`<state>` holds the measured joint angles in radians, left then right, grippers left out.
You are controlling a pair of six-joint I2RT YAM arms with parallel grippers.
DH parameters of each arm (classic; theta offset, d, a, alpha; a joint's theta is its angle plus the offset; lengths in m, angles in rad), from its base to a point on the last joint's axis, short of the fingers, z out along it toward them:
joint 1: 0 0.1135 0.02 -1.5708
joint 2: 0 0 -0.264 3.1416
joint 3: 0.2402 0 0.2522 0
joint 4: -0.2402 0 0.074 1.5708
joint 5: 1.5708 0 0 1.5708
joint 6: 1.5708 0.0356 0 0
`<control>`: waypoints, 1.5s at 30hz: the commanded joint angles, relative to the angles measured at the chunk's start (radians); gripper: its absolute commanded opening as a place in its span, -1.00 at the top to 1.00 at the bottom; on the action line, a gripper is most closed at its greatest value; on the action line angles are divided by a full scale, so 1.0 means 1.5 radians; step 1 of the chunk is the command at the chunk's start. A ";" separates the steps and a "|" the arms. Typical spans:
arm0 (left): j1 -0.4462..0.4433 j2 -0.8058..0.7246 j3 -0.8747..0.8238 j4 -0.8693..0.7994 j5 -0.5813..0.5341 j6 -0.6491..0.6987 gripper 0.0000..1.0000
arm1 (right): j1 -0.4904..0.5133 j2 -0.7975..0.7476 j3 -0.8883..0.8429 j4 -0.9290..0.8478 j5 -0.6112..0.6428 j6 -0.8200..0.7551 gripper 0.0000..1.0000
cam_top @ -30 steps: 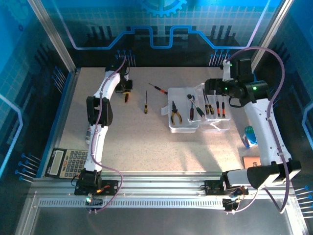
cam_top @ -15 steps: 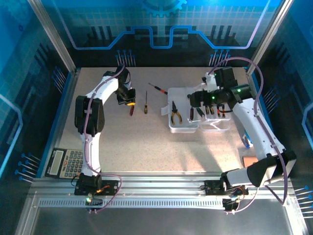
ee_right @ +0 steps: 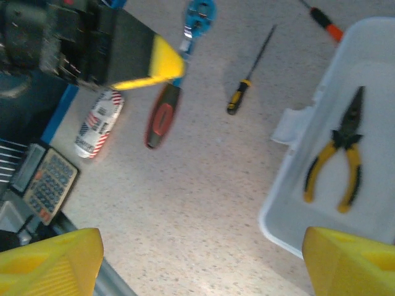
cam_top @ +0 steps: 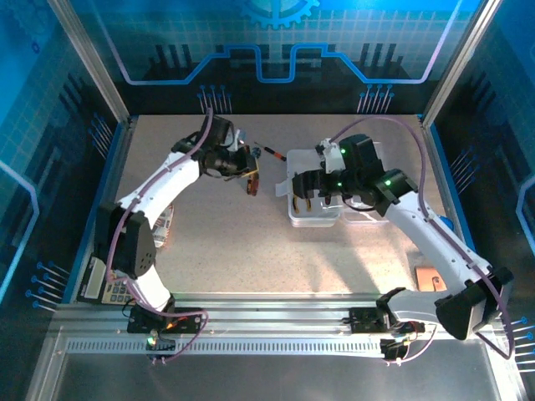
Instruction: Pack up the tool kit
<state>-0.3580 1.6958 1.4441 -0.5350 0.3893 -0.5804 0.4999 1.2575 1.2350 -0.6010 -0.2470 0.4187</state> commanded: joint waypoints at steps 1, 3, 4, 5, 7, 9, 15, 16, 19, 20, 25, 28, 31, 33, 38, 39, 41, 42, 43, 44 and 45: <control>-0.042 -0.046 -0.043 0.143 0.033 -0.093 1.00 | 0.036 -0.007 -0.029 0.075 0.009 0.053 -0.64; -0.063 -0.058 -0.063 0.178 0.031 -0.113 1.00 | 0.055 -0.001 -0.033 0.076 0.025 0.055 -0.62; -0.073 -0.063 -0.066 0.185 0.023 -0.116 1.00 | 0.064 0.001 -0.035 0.075 0.038 0.054 -0.60; -0.081 -0.066 -0.068 0.189 0.019 -0.117 1.00 | 0.070 0.002 -0.039 0.076 0.047 0.054 -0.59; -0.095 -0.072 -0.069 0.200 0.013 -0.124 1.00 | 0.084 0.007 -0.046 0.083 0.062 0.058 -0.56; -0.105 -0.075 -0.070 0.213 0.016 -0.131 1.00 | 0.094 0.012 -0.054 0.090 0.077 0.062 -0.54; -0.125 -0.086 -0.064 0.229 0.024 -0.139 1.00 | 0.112 0.026 -0.078 0.105 0.127 0.072 -0.47; -0.127 -0.089 -0.063 0.227 0.024 -0.137 1.00 | 0.112 0.027 -0.082 0.111 0.130 0.072 -0.46; -0.133 -0.098 -0.063 0.227 0.024 -0.134 1.00 | 0.112 0.034 -0.081 0.112 0.144 0.067 -0.44; -0.135 -0.100 -0.063 0.225 0.024 -0.133 1.00 | 0.113 0.036 -0.080 0.114 0.148 0.067 -0.43; -0.142 -0.111 -0.059 0.214 0.025 -0.122 1.00 | 0.111 0.040 -0.077 0.132 0.162 0.067 -0.33; -0.150 -0.118 -0.061 0.208 0.025 -0.113 1.00 | 0.110 0.045 -0.073 0.138 0.165 0.066 -0.16; -0.155 -0.121 -0.068 0.211 0.033 -0.113 1.00 | 0.109 0.043 -0.070 0.143 0.169 0.067 0.03; -0.158 -0.125 -0.071 0.213 0.035 -0.112 1.00 | 0.108 0.042 -0.069 0.143 0.171 0.066 0.21; -0.160 -0.125 -0.076 0.216 0.041 -0.111 1.00 | 0.108 0.031 -0.076 0.143 0.176 0.067 0.70; -0.159 -0.124 -0.076 0.215 0.043 -0.111 1.00 | 0.107 0.028 -0.077 0.141 0.177 0.067 0.81; -0.159 -0.123 -0.077 0.215 0.043 -0.109 1.00 | 0.107 0.020 -0.079 0.135 0.180 0.064 0.99; -0.160 -0.121 -0.077 0.215 0.043 -0.108 1.00 | 0.104 0.015 -0.081 0.129 0.182 0.061 1.00; -0.160 -0.120 -0.075 0.209 0.040 -0.103 1.00 | 0.102 0.010 -0.082 0.123 0.185 0.058 1.00; -0.159 -0.118 -0.069 0.199 0.034 -0.095 1.00 | 0.098 0.005 -0.083 0.115 0.186 0.053 1.00; -0.158 -0.116 -0.059 0.176 0.022 -0.076 0.91 | 0.090 -0.002 -0.084 0.105 0.187 0.045 1.00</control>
<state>-0.5842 1.5490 1.3380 -0.2379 0.4080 -0.7509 0.6575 1.3014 1.1160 -0.4248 -0.0032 0.5148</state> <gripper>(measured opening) 0.049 0.102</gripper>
